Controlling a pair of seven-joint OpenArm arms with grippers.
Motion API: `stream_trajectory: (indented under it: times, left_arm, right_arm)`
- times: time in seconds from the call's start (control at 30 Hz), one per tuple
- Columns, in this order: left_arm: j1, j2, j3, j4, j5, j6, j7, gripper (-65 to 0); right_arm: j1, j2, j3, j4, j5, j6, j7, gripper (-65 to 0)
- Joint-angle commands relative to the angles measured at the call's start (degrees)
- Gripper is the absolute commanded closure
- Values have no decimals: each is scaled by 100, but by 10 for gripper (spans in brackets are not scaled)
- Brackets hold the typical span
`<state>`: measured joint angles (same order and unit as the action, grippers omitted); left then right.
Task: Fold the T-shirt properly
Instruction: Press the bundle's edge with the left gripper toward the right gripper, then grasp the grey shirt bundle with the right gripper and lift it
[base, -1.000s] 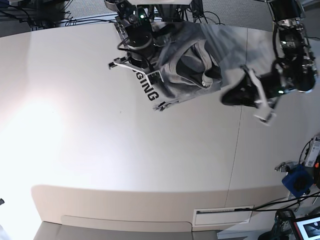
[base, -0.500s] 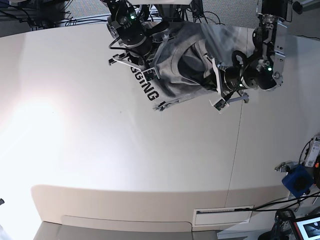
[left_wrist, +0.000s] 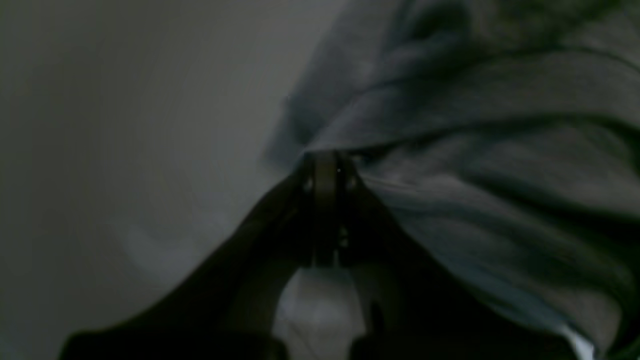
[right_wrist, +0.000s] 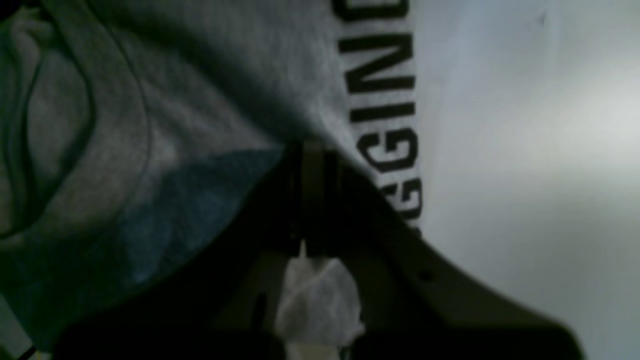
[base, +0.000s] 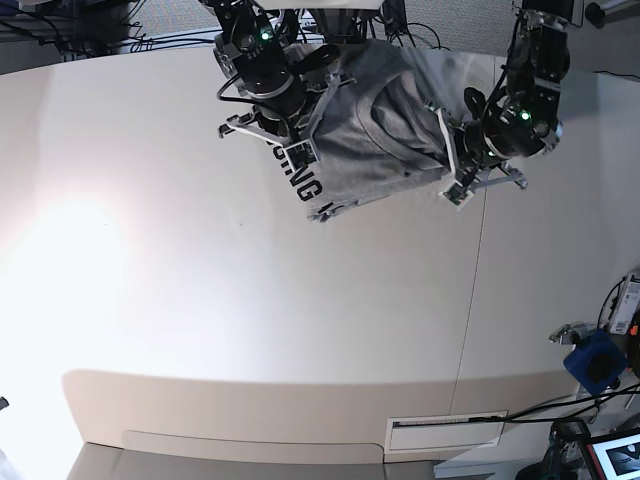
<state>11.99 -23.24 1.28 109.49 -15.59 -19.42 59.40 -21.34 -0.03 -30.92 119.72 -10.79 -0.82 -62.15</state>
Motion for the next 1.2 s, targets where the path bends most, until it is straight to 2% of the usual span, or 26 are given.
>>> stream_trajectory:
  times: [0.0, 0.07, 0.17, 0.23, 0.3, 0.43, 0.53, 0.63, 0.77, 0.87, 1.0, 1.17]
  left_arm:
    - [-76, -74, -83, 96, 9, 76, -214, 0]
    - [-153, -72, -214, 96, -26, 103, -413, 0]
    - [-380, -72, -544, 105, -385, 103, -503, 0]
    - [-531, -72, -876, 105, -774, 103, -503, 0]
    - [-625, -72, -1279, 105, -1172, 96, -503, 0]
    - [-614, -70, -2085, 105, -1696, -170, -476, 0]
    - [-511, -72, -2524, 105, -1810, -315, -337, 0]
    - [-289, -72, -2741, 103, -1812, -313, -330, 0]
    - [79, -39, -2743, 103, -1902, -313, -334, 0]
    - [284, -24, -2739, 103, -2033, -313, -354, 0]
    - [374, -26, -2739, 103, -2046, -313, -354, 0]
    - [374, -24, -2739, 103, -2048, -313, -358, 0]
  right_arm:
    - [90, -31, -15, 103, -15, 0, 142, 0]
    - [232, -28, -15, 103, -13, 24, 138, 0]
    - [503, -28, -15, 105, -15, 490, 136, 0]
    - [704, -24, -13, 103, -15, 1270, 133, 0]
    - [922, -13, -15, 103, 26, 2310, 129, 0]
    - [1453, 339, -15, 103, 1104, 4082, 116, 0]
    - [1762, 664, -13, 103, 1714, 4082, -125, 0]
    - [1998, 962, -9, 101, 2017, 4082, -448, 0]
    - [2234, 1246, -11, -52, 2406, 4082, -330, 0]
    - [2396, 1257, -15, -588, 2859, 4082, -302, 0]
    - [2653, 1257, -15, -1600, 3134, 4082, -302, 0]
    - [2959, 1257, -15, -2208, 4094, 4082, -376, 0]
